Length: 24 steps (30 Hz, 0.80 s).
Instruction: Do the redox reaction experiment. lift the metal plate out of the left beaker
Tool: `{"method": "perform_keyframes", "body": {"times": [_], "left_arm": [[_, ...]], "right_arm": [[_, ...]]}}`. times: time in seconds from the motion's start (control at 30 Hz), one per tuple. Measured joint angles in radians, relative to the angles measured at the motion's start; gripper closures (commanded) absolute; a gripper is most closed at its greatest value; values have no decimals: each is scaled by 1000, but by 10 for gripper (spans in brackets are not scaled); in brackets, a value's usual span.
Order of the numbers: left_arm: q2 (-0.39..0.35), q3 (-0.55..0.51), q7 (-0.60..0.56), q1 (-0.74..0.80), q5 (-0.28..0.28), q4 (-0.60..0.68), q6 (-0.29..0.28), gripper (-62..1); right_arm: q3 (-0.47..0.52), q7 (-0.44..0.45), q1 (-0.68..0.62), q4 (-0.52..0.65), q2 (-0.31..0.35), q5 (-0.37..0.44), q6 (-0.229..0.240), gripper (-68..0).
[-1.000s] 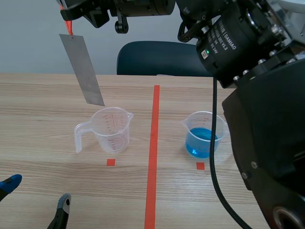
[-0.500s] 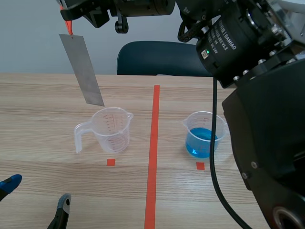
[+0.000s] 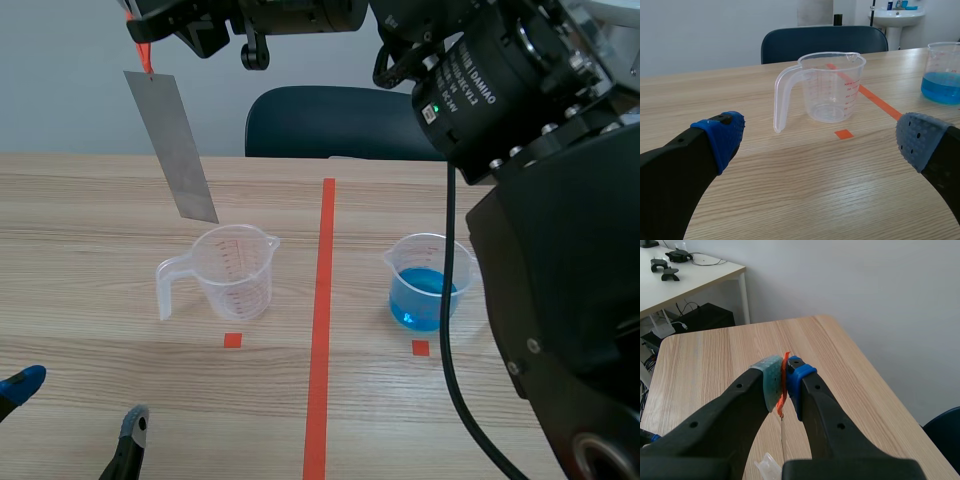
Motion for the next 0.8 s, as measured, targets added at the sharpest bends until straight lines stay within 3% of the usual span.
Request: {"method": "perform_keyframes", "body": {"times": [0.8], "left_arm": [[0, 0, 0, 0, 0, 0, 0, -623]], "right_arm": [[0, 1, 0, 0, 0, 26, 0, -4]]}}
